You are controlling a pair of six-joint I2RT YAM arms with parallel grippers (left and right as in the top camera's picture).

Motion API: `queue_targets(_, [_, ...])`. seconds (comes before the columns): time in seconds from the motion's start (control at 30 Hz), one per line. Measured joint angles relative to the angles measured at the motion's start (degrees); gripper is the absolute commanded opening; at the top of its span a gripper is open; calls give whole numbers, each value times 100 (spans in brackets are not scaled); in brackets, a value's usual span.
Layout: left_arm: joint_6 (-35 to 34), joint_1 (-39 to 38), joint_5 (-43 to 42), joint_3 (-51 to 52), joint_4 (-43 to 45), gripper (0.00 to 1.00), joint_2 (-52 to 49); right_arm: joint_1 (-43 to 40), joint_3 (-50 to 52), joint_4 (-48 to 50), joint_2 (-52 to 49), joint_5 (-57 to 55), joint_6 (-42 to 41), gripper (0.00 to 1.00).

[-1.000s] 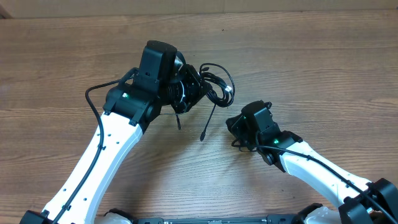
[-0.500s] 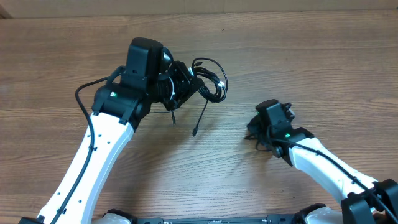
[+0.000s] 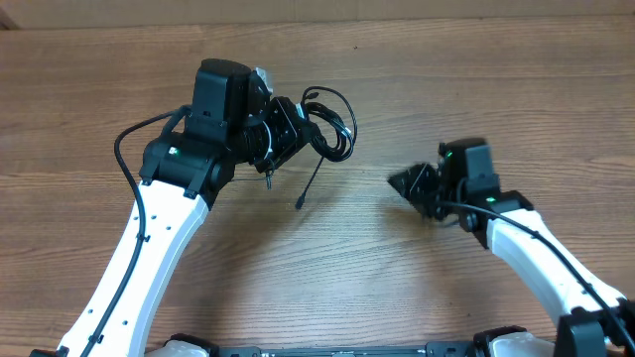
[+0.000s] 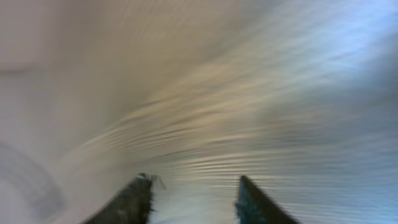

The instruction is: Untangle cables

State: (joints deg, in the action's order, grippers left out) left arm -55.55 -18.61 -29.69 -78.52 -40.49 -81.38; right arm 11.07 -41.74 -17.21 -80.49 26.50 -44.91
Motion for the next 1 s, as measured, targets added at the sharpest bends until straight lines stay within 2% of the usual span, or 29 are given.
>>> queue_targets(0.1, [319,0,59,0,0,4,0,-61,-122,750,125,1062,-140,54])
queue_targets(0.23, [647,0,116,0,70,4,0,44,-195,1069,201,2006,-1043,53])
queue_targets(0.3, [675,0,116,0,162,4,0,151,-195,1207,201,2085,-1467,55])
queue_targets(0.43, [758,-9,20,0,428,4,2,540,-195,1425,201,1910,-2256,67])
queue_targets(0.53, [780,-15,-81,0,446,4,2,887,-195,1733,201,1668,-2544,68])
queue_targets(0.83, [1241,-15,-144,0,426,4,2,1141,-195,2015,201,1285,-2267,73])
queue_targets(0.87, [1300,-15,-144,0,422,4,2,1141,-195,2022,201,1303,-2238,76])
queue_targets(0.93, [1386,-15,-153,0,407,4,2,1141,-195,2024,201,1357,-2151,88])
queue_targets(1.0, [1475,-15,-160,0,404,4,2,1143,-195,2033,201,1401,-1941,91])
